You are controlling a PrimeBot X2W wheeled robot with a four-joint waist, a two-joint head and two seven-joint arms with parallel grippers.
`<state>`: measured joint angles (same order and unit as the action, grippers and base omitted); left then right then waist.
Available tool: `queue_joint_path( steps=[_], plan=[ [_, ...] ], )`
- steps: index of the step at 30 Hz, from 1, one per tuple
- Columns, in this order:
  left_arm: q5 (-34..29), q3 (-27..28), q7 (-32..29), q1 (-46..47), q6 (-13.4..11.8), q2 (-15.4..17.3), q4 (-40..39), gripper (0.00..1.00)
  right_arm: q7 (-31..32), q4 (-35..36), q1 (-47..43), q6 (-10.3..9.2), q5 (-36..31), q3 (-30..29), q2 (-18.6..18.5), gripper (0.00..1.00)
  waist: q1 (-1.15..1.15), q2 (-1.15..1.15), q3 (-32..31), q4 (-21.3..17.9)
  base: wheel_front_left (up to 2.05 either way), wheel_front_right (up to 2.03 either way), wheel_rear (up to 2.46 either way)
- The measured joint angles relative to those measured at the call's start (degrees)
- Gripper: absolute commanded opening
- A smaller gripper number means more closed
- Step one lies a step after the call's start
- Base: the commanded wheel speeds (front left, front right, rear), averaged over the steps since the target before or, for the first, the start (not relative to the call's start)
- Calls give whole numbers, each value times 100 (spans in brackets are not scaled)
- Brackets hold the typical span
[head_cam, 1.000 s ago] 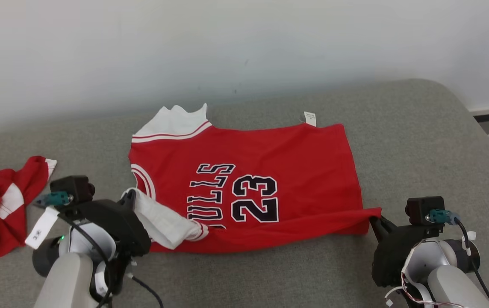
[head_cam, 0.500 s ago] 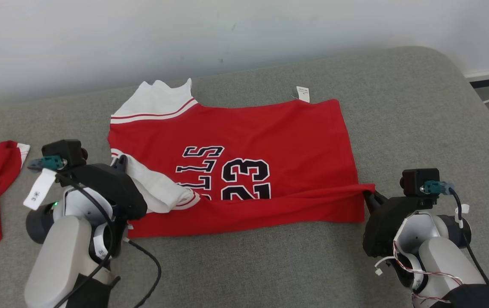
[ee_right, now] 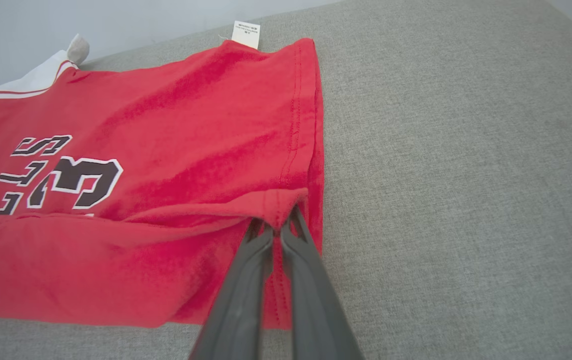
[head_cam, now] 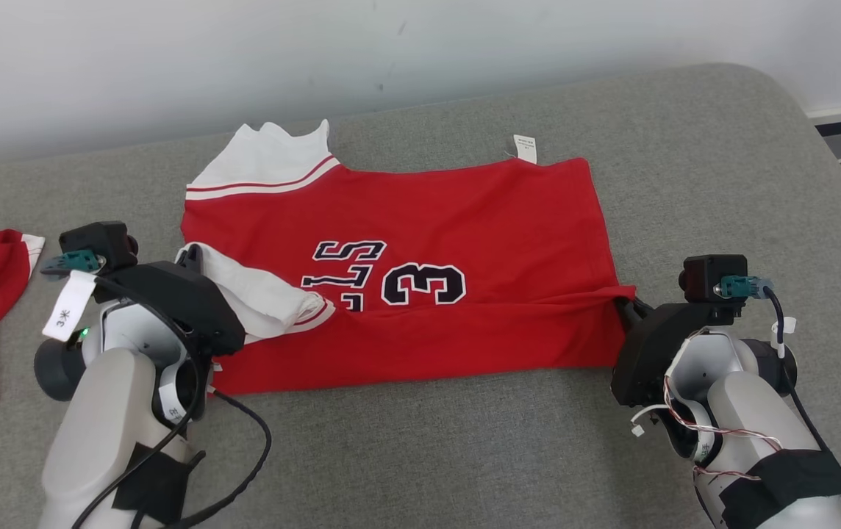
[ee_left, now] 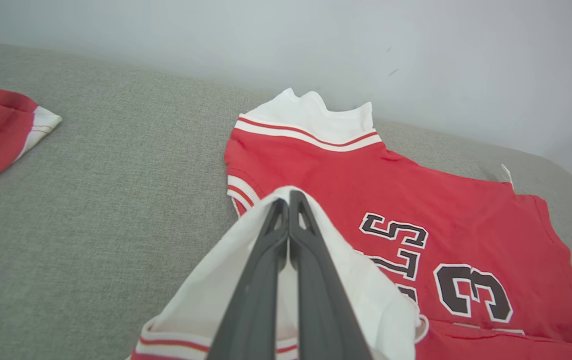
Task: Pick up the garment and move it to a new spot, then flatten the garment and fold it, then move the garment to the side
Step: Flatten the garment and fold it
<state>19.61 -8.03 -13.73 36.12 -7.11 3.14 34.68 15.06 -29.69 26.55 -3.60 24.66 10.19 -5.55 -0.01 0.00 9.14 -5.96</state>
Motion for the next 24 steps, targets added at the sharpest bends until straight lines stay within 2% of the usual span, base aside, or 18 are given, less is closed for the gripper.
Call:
queue_joint_path(
  steps=[4, 5, 6, 7, 9, 10, 20, 24],
  plan=[
    [0, -37, 124, 125, 0, -37, 170, 0, -44, -216, 96, -44, 3, 16, 25, 0, 0, 0, 16, 7, 0, 0, 0],
    [0, -63, 145, 158, 7, -47, 220, 2, -48, -252, 125, -45, 3, 23, 27, 12, 0, 0, 16, 7, 0, 0, 0],
    [-1, -82, 187, 192, 7, -57, 253, 20, -75, -294, 144, -52, 3, 22, 35, 96, 0, 0, 14, 6, 0, 0, 0],
    [-4, -101, 260, 221, 10, -64, 297, 29, -112, -370, 173, -58, 3, 21, 53, 97, 0, 0, 9, 5, 0, 0, 0],
    [-7, -140, 343, 265, 59, -71, 392, 59, -122, -509, 233, -96, 3, 25, 73, 100, 0, 0, -17, 1, 0, 0, 0],
    [-8, -169, 390, 289, 82, -76, 427, 100, -138, -561, 236, -102, 2, 26, 76, 100, 0, 0, -34, -2, 0, 0, 0],
    [0, -127, 1004, 285, 210, -78, 682, 100, -503, -746, 213, -119, 2, -7, 90, 100, 1, 0, -274, -31, 0, 0, 0],
    [-49, -124, 1226, -142, 261, 172, 699, 100, -687, -738, 20, -110, 0, -26, 0, 100, 2, 0, -484, -22, 0, 0, 0]
  ],
)
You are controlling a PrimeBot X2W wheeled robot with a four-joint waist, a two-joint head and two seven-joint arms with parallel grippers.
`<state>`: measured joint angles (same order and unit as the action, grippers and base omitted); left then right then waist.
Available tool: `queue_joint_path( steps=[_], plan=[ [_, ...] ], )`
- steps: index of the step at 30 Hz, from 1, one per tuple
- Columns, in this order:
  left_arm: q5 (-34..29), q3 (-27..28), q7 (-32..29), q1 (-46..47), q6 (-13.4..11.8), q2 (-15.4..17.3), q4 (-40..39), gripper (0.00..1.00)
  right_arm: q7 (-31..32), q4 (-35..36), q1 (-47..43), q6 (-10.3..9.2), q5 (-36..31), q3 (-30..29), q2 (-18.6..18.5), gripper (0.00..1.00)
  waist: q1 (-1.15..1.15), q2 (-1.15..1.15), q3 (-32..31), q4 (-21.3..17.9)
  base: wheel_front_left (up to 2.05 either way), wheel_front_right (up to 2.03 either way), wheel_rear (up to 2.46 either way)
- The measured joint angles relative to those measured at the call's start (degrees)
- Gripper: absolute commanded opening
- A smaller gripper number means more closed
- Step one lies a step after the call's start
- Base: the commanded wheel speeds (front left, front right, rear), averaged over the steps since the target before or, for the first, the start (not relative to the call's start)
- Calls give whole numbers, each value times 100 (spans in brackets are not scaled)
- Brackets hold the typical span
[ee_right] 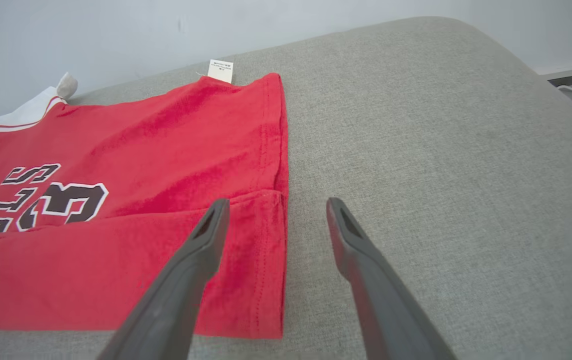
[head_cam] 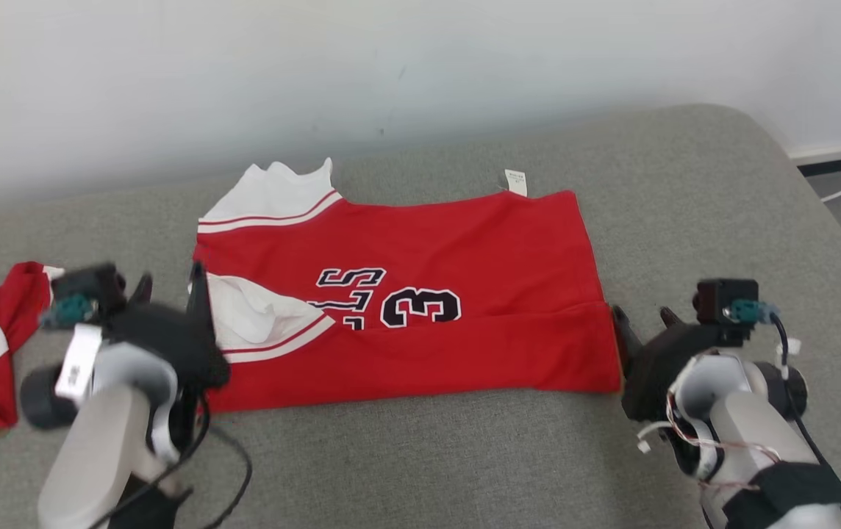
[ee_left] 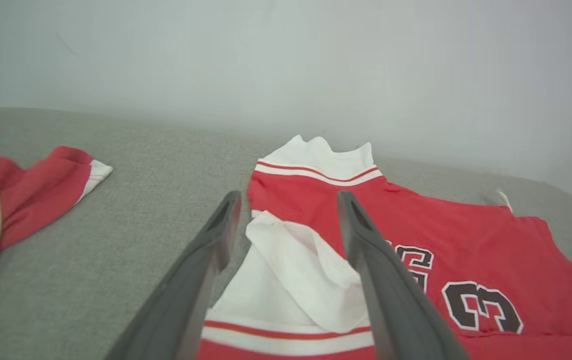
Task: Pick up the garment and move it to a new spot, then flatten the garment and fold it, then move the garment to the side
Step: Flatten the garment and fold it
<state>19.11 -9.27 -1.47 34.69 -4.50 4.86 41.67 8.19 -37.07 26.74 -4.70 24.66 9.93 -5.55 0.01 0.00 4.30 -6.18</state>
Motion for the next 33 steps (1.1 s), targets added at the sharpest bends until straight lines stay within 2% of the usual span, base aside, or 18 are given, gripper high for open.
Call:
queue_joint_path(
  steps=[6, 13, 33],
  plan=[
    [-113, -135, 57, -676, 75, 154, 36, 100, -180, 13, -446, -1, -68, -18, -158, 100, 1, 0, -227, 39, 0, 0, 0],
    [-375, -325, 109, -1236, 98, 390, 31, 100, -523, 271, -739, 22, -188, 138, -126, 100, 0, 0, -297, 101, 0, 0, 0],
    [-502, -297, -3, -954, -111, 403, 182, 100, -875, 111, -446, 125, -276, 312, -48, 100, -1, 0, 404, 0, 0, 0, 0]
  ],
)
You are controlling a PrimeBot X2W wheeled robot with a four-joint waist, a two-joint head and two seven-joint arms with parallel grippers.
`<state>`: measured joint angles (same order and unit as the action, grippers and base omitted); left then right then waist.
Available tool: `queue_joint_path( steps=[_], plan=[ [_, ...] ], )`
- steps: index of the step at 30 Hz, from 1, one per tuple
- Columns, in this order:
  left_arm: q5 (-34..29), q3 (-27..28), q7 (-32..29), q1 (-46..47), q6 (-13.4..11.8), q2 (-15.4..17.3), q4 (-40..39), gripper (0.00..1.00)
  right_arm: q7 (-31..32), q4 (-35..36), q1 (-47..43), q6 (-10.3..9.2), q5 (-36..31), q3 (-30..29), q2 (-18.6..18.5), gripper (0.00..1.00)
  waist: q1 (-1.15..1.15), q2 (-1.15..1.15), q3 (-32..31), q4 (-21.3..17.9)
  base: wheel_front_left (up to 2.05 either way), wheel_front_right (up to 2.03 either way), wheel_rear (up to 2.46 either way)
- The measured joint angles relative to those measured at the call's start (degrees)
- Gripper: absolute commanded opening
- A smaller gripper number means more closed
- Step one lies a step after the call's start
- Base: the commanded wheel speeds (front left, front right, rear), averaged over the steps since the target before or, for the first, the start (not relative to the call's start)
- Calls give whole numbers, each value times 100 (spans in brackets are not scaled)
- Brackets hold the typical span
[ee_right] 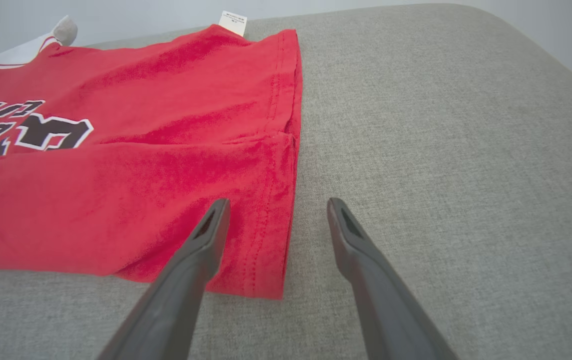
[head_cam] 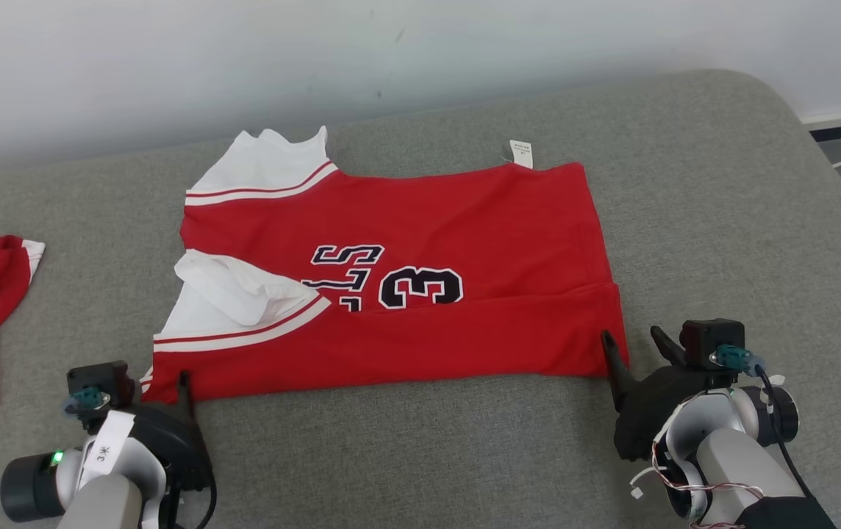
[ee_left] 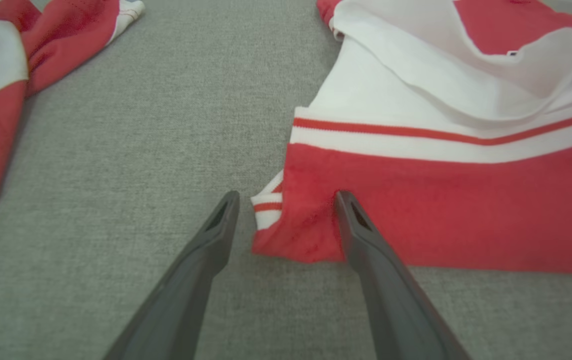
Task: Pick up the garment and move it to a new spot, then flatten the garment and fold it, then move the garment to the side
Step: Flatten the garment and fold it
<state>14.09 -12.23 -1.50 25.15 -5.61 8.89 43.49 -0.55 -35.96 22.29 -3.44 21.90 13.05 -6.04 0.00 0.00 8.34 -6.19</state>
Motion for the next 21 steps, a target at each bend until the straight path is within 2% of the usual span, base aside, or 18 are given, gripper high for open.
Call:
queue_joint_path(
  steps=[16, 17, 18, 21],
  plan=[
    [-92, -34, 158, -56, -44, -148, 31, 99, -258, -187, -184, -10, -134, 136, 68, 100, 0, 0, 83, 115, 0, 0, 0],
    [-120, -42, 165, -83, -44, -149, 18, 93, -260, -193, -216, -10, -134, 137, 68, 100, 0, 0, 75, 119, 0, 0, 0],
    [-133, -55, 185, -132, -44, -153, 2, 90, -268, -203, -236, -10, -134, 138, 68, 100, 0, 0, 67, 123, 0, 0, 0],
    [-140, -98, 232, -203, -44, -174, -19, 69, -299, -242, -280, -10, -134, 140, 66, 100, 0, 0, 40, 136, 0, 0, 0]
  ],
)
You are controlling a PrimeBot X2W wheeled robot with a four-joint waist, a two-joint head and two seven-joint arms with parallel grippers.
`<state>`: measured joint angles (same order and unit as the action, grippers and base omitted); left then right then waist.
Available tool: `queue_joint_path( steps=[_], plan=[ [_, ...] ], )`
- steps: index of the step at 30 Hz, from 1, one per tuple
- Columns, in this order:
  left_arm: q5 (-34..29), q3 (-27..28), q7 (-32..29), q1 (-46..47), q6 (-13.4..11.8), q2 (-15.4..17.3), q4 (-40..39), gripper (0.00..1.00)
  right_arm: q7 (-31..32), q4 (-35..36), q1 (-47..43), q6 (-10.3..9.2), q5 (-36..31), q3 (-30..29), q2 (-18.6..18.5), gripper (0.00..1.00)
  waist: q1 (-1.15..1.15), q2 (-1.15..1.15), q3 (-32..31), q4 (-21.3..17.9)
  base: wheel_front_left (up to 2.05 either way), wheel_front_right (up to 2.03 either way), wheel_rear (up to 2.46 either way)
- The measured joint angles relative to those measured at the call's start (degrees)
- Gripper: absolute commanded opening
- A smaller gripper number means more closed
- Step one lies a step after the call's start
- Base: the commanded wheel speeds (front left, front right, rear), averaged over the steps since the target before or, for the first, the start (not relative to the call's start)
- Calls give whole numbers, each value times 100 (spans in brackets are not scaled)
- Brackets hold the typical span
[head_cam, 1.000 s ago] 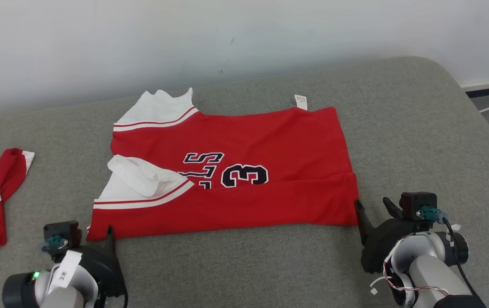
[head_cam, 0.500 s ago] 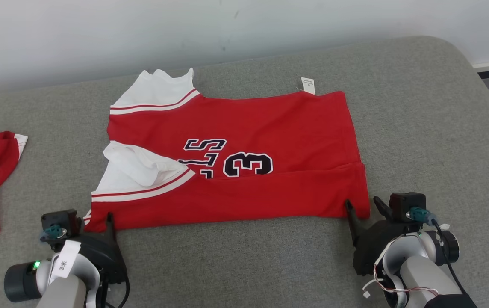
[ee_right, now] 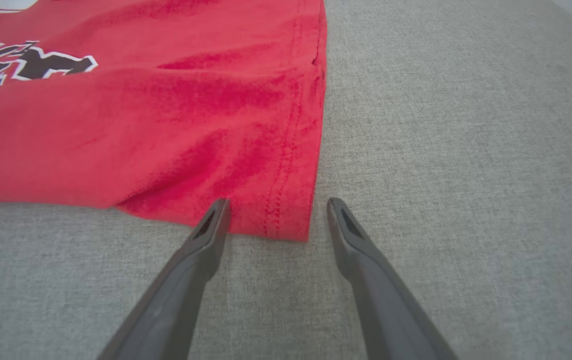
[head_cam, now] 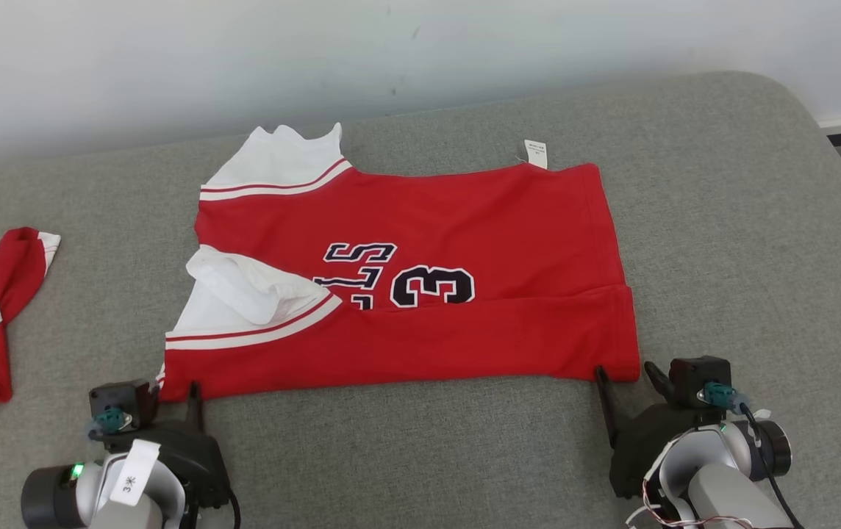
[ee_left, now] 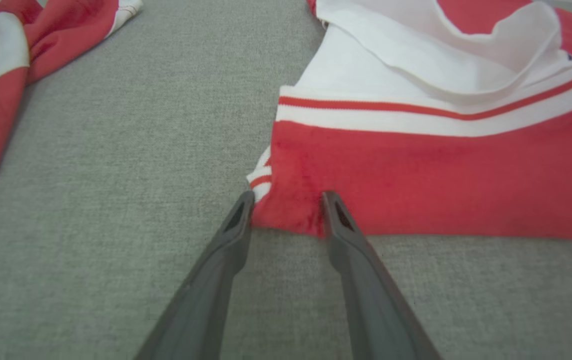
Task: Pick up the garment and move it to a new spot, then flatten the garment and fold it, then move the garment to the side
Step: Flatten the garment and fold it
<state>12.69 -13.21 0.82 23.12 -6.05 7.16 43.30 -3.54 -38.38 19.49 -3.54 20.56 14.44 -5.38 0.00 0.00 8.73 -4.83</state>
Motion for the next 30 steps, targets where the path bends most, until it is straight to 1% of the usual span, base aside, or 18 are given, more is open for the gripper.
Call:
queue_joint_path(
  steps=[1, 2, 3, 4, 5, 6, 7, 8, 9, 10, 11, 12, 13, 14, 26, 30],
  plan=[
    [0, -2, 2, -18, 0, -3, 1, 58, 0, -27, -12, 0, 0, 3, 1, 100, 0, 0, -13, 3, 0, 0, 0],
    [0, -2, 8, -41, 0, -7, 1, 58, 0, -45, -20, 0, 0, 3, 1, 100, 0, 0, -31, 5, 0, 0, 0],
    [1, -1, 9, -58, 0, -8, 4, 45, 0, -59, -20, 0, 0, 5, 1, 100, 0, 0, -50, 6, 0, 0, 0],
    [0, -4, 9, -61, 0, -8, 3, 38, 0, -59, -19, -2, 0, 3, 1, 100, 0, 0, -67, 6, 0, 0, 0],
    [1, -7, 9, -61, 0, -8, 2, 35, 0, -60, -18, -4, 0, 2, 2, 100, 0, 0, -78, 5, 0, 0, 0],
    [1, -4, 9, -61, 0, -8, 8, 17, 1, -79, -14, -4, 0, 4, 2, 100, 0, 0, -88, 4, 0, 0, 0],
    [1, -8, 8, -61, 0, -8, 9, 13, 1, -88, -14, -4, 0, 3, -1, 99, 0, 0, -100, -1, 0, 0, 0],
    [1, -13, 8, -61, 0, -12, 8, 13, 1, -92, -12, -4, 0, 1, -5, 94, 0, 0, -107, -4, 0, 0, 0],
    [1, -14, 8, -61, 0, -14, 8, 11, 1, -100, -5, -4, 0, 1, -10, 82, 0, 0, -112, -7, 0, 0, 0],
    [1, -14, 7, -61, 0, -13, 8, 9, 2, -113, 2, -4, 0, 0, -12, 47, 0, 0, -115, -9, 0, 0, 0],
    [1, -14, 7, -61, 0, -13, 8, 4, 2, -127, 8, -4, 0, -1, -14, 37, 0, 0, -117, -11, 0, 0, 0],
    [1, -14, 7, -61, 0, -13, 8, 1, 9, -152, 16, -4, 0, -2, -19, 20, 0, 0, -119, -12, 0, 0, 0],
    [1, -15, 7, -61, 0, -13, 8, 0, 10, -179, 23, -3, 0, -2, -23, 6, 0, 0, -122, -12, 0, 0, 0],
    [1, -19, 5, -61, 0, -13, 7, 0, 10, -191, 31, -1, 0, -3, -24, 0, 0, 0, -124, -12, 0, 0, 0],
    [4, -36, -3, -61, 0, -33, -42, 0, 51, -256, 135, 10, 0, 1, -116, 0, 0, 0, -147, 33, 0, 0, 0],
    [4, -37, -4, -63, 1, -41, -60, 0, 51, -276, 133, 53, 0, 1, -123, 0, 0, 0, -160, 47, 0, 0, 0]
  ],
)
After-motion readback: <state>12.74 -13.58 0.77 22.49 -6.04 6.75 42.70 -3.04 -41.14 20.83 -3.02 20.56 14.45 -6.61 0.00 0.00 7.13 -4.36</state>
